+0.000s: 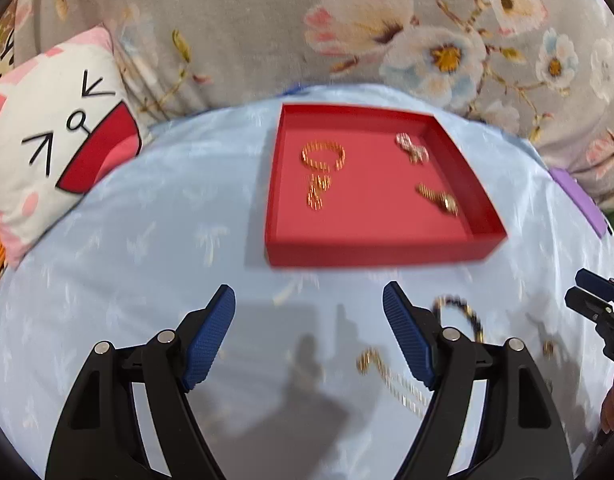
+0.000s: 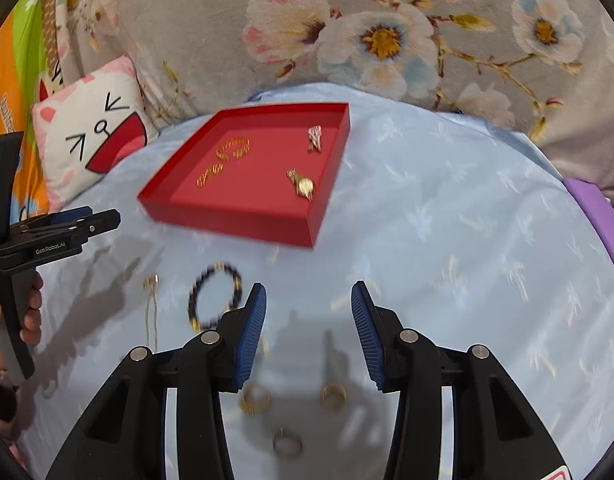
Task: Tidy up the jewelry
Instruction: 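Lower the right tool onto the red-stone gold ring and grasp it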
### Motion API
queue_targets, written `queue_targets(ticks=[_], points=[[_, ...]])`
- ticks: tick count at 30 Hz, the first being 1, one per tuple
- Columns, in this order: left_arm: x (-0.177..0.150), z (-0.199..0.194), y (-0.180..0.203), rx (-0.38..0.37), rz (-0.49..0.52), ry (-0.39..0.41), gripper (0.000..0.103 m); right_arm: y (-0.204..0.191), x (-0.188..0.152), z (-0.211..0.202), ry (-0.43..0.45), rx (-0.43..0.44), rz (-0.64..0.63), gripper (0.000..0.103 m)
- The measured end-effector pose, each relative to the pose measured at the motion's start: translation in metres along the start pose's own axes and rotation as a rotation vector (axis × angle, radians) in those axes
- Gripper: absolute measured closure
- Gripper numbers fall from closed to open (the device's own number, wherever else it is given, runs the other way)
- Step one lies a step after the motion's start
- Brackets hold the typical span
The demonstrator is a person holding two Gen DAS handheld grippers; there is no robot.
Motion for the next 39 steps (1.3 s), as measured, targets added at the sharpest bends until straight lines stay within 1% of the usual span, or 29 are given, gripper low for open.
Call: queue_targets(ticks=[3, 6, 8, 11, 14, 19, 24, 26, 30, 33, 36, 37, 39], points=[[-0.03, -0.007, 0.004, 0.0, -0.006, -0.027, 0.029, 0.002, -0.027, -0.01, -0.007, -0.002, 0.012, 0.059], [-0.051, -0.014, 0.009, 0.006, -0.012, -0.031, 0.029, 0.005, -0.051, -0.016, -0.03, 0.009, 0.028, 0.059], [-0.064, -0.018, 0.014, -0.005, -0.026, -0.036, 0.029, 0.003, -0.063, -0.018, -0.041, 0.023, 0.031, 0.059], [-0.08, -0.023, 0.022, -0.014, -0.044, -0.037, 0.029, -0.005, -0.074, -0.02, -0.037, 0.026, 0.003, 0.059], [-0.09, -0.026, 0.029, -0.012, -0.047, -0.027, 0.029, -0.016, -0.077, -0.018, -0.038, 0.05, -0.019, 0.059], [-0.098, -0.025, 0.034, 0.015, -0.03, -0.022, 0.029, -0.031, -0.078, -0.007, -0.065, 0.056, -0.035, 0.059], [-0.099, -0.023, 0.029, -0.01, -0.058, -0.037, 0.029, -0.037, -0.074, 0.007, -0.093, 0.039, -0.025, 0.062], [-0.1, -0.023, 0.027, -0.017, -0.068, -0.041, 0.029, -0.037, -0.074, 0.012, -0.103, 0.031, -0.02, 0.065], [-0.101, -0.021, 0.028, -0.037, -0.072, -0.052, 0.029, -0.037, -0.074, 0.019, -0.122, 0.031, -0.003, 0.076], [-0.102, -0.02, 0.029, -0.043, -0.068, -0.057, 0.029, -0.037, -0.073, 0.021, -0.12, 0.024, -0.007, 0.082], [-0.102, -0.019, 0.029, -0.048, -0.071, -0.062, 0.029, -0.038, -0.073, 0.021, -0.119, 0.027, -0.006, 0.084], [-0.103, -0.018, 0.028, -0.051, -0.074, -0.063, 0.029, -0.038, -0.073, 0.021, -0.119, 0.031, -0.005, 0.088], [-0.102, -0.018, 0.028, -0.054, -0.077, -0.065, 0.029, -0.039, -0.073, 0.021, -0.117, 0.037, -0.005, 0.09]])
Point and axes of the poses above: each gripper's, at about its wrist camera, not at the fingertips, and z roughly the way its jaws point, y to its right, x to its top, the point moved 4 cm from there along z, roughly the way its jaws point
